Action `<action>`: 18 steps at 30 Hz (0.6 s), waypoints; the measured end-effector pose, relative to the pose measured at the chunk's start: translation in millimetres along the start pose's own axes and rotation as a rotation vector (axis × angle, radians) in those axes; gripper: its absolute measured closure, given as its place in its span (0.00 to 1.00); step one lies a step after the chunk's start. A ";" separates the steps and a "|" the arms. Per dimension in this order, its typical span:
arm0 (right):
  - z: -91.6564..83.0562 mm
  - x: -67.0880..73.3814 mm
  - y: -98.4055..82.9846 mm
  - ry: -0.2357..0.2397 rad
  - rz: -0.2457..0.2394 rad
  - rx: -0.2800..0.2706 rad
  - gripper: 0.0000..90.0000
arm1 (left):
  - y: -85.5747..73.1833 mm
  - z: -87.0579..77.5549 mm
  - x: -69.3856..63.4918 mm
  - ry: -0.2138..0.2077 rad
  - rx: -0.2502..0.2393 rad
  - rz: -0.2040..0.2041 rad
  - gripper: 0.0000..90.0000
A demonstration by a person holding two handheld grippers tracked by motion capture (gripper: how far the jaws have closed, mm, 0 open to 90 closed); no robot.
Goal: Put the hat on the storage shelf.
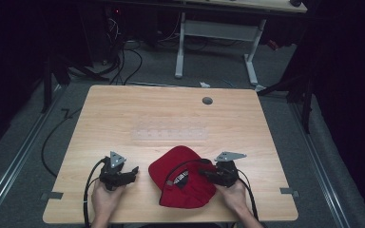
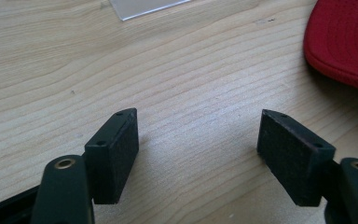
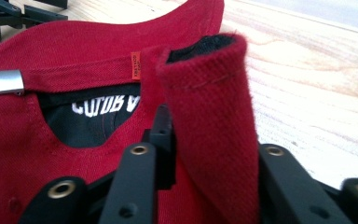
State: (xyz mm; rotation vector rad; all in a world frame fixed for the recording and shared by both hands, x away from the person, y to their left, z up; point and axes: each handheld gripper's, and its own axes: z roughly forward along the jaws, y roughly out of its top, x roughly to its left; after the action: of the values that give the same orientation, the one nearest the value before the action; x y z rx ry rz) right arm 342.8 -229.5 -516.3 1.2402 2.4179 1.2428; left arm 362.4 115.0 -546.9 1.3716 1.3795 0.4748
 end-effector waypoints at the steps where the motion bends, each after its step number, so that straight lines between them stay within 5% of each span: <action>1: 0.1 -0.7 -0.2 0.001 -0.002 0.002 0.81 | 0.0 0.0 -0.1 -0.001 0.000 -0.001 0.33; 9: -0.2 -1.2 -0.2 0.021 0.008 -0.004 0.93 | -0.2 0.1 -0.4 -0.003 -0.001 0.002 0.34; 18: -2.6 -0.4 1.0 0.028 0.008 -0.008 0.95 | -0.4 0.1 -1.1 -0.009 0.000 0.007 0.36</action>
State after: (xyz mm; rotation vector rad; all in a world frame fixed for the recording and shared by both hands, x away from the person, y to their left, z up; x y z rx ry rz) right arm 342.5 -231.1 -513.9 1.2401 2.4267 1.2790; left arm 362.0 113.9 -546.8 1.3780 1.3676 0.4727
